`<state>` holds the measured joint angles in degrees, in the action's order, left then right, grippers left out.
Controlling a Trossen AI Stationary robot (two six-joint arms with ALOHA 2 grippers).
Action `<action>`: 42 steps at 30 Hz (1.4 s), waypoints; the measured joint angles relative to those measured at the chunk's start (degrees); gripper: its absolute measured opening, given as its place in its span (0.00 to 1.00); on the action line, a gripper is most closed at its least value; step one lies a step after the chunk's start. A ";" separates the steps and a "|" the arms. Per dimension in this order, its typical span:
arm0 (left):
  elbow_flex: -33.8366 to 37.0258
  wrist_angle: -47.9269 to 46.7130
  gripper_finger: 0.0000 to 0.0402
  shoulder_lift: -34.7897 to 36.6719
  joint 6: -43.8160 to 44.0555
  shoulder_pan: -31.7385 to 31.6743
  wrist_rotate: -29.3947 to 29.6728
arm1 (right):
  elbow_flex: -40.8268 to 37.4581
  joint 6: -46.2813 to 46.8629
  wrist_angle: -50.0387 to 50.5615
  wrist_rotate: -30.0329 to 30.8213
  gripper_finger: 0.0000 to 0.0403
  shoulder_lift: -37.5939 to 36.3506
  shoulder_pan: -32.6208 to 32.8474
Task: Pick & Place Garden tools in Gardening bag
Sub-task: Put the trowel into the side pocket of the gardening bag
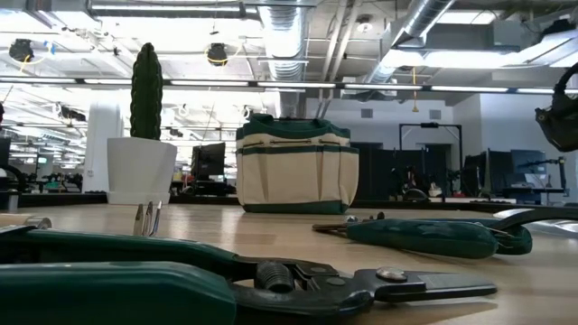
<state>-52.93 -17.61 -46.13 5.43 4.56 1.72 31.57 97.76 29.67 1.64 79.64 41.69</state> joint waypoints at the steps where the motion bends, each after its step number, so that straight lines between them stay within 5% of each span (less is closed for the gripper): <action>1: 0.00 0.02 0.22 0.00 0.00 0.00 0.00 | -0.02 0.00 0.02 -0.03 0.19 -0.04 -0.15; 23: 0.00 0.02 0.22 0.00 0.00 0.00 0.02 | 2.63 -3.38 2.39 -0.21 0.14 0.42 -0.19; 42: 0.00 0.04 0.22 0.00 1.32 0.00 0.02 | 18.00 -11.23 20.36 1.70 0.13 0.26 -2.83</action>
<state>-52.93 -17.56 -46.13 6.75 4.56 1.74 49.57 86.53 50.03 3.34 79.90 38.86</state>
